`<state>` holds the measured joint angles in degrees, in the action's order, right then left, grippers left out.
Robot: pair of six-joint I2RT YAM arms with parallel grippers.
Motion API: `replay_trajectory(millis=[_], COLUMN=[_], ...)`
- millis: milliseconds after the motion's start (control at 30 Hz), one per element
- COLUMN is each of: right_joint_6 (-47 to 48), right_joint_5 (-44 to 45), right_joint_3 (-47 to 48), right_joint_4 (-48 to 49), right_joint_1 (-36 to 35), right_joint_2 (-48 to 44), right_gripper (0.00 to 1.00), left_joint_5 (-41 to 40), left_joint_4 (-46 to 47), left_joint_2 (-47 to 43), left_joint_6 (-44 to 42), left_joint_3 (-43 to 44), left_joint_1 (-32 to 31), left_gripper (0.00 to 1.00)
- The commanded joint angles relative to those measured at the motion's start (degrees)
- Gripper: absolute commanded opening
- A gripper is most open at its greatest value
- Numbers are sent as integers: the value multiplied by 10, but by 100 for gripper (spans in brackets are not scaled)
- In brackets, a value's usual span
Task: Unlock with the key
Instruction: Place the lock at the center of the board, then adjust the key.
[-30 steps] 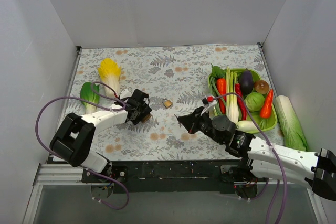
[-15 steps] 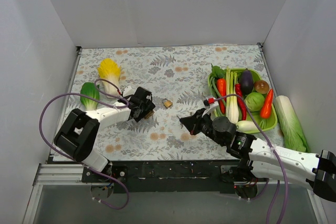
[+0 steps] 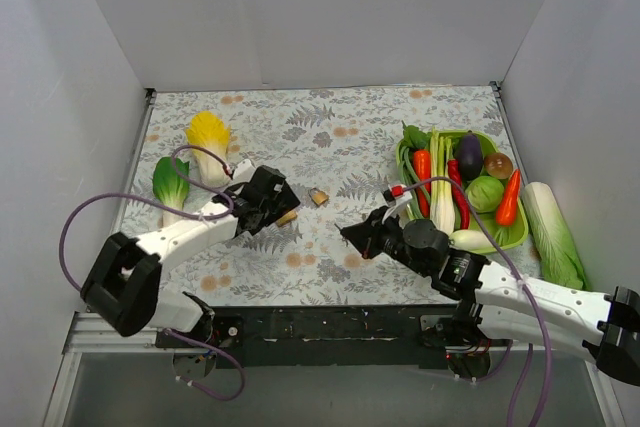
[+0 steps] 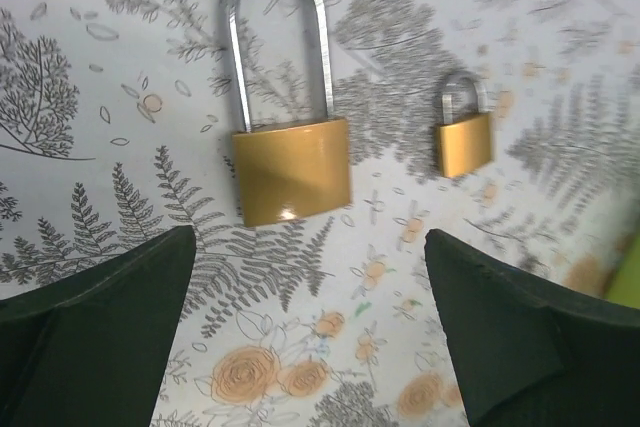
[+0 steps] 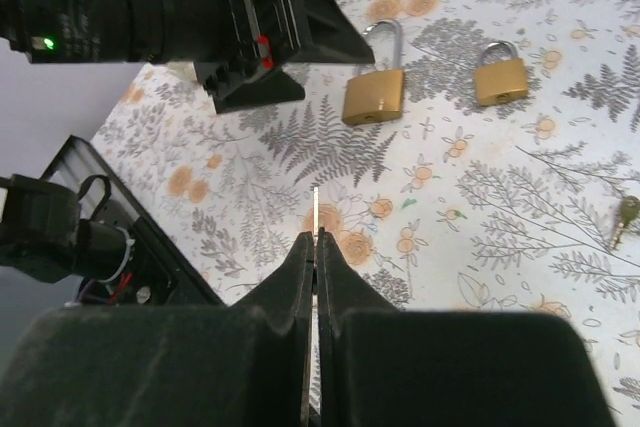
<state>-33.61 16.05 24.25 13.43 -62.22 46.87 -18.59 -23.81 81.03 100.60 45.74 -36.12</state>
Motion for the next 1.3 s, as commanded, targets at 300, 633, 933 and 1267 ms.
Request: replay_trajectory(millis=[300, 633, 933, 1267], right_joint_6=[7, -64, -67, -65], right_joint_5=[-496, -637, -633, -625], right_joint_3=[92, 116, 113, 111], right_joint_4=[98, 206, 226, 230], right_joint_1=[157, 170, 170, 176], right_joint_2=[60, 138, 153, 154], right_gripper=[1, 1, 1, 1], left_joint_5=[387, 665, 712, 722], left_joint_4=[209, 333, 370, 366], left_joint_2=[-396, -339, -315, -324], left_joint_6=[-302, -254, -229, -224], left_joint_3=[-123, -135, -142, -157], left_joint_1=[5, 6, 6, 5], left_gripper=[98, 92, 36, 51])
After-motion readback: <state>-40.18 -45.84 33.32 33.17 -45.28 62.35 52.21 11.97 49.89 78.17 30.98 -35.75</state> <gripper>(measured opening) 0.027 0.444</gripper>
